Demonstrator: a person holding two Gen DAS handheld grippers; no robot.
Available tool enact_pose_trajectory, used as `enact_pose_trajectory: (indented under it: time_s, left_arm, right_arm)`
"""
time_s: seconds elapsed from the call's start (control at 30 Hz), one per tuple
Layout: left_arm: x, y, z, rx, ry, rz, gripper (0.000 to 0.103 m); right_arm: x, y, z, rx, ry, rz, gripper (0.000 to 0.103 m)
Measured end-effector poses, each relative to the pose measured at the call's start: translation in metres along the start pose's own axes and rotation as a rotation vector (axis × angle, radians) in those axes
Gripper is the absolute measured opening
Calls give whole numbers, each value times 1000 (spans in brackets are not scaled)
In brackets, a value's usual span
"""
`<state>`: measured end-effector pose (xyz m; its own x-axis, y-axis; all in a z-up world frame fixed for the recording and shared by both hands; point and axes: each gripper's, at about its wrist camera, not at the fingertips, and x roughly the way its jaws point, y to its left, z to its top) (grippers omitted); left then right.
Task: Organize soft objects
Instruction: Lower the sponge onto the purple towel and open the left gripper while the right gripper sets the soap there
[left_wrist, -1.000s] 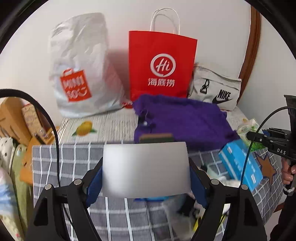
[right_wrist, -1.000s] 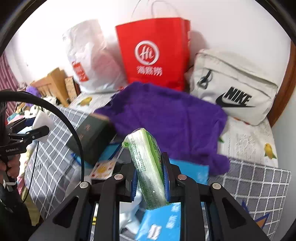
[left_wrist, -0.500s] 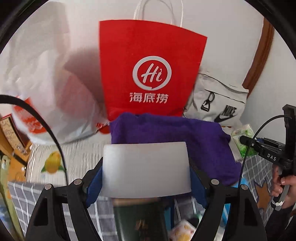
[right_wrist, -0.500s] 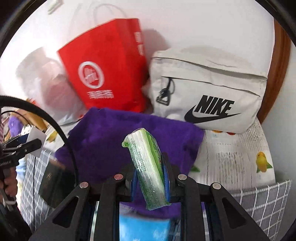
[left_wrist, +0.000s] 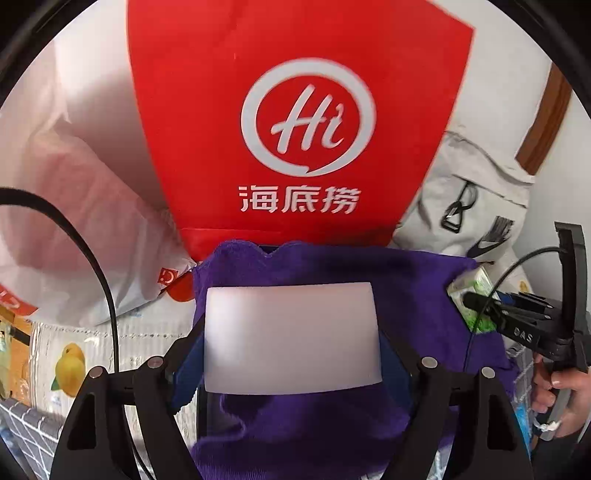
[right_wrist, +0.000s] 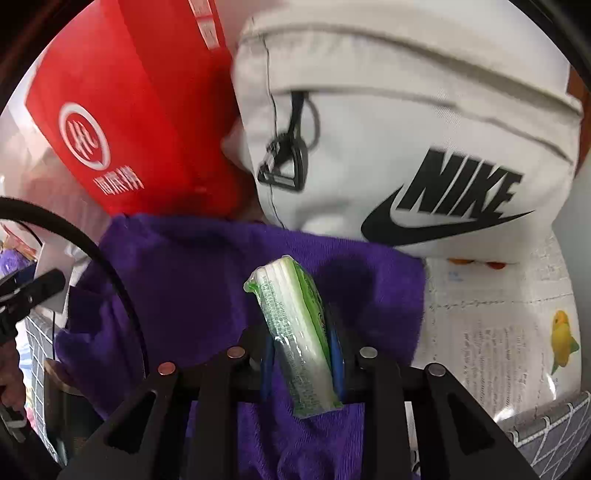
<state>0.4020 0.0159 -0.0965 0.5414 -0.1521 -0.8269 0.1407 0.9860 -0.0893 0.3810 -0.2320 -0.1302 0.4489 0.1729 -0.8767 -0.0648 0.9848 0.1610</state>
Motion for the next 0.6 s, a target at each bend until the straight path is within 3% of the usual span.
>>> enact_pose_trajectory:
  time_s: [0.1, 0.2, 0.27, 0.6]
  left_arm:
    - [20, -1, 4, 9, 42, 12, 80]
    - [37, -3, 6, 29, 84, 21, 80]
    - [45, -4, 7, 30, 94, 22, 80]
    - [63, 0, 15, 20, 113, 11, 81]
  right_arm:
    - [14, -3, -1, -20, 51, -18, 27]
    - [17, -5, -3, -15, 61, -7, 36]
    - [17, -6, -4, -20, 66, -9, 48]
    - [-6, -2, 2, -56, 3, -6, 62]
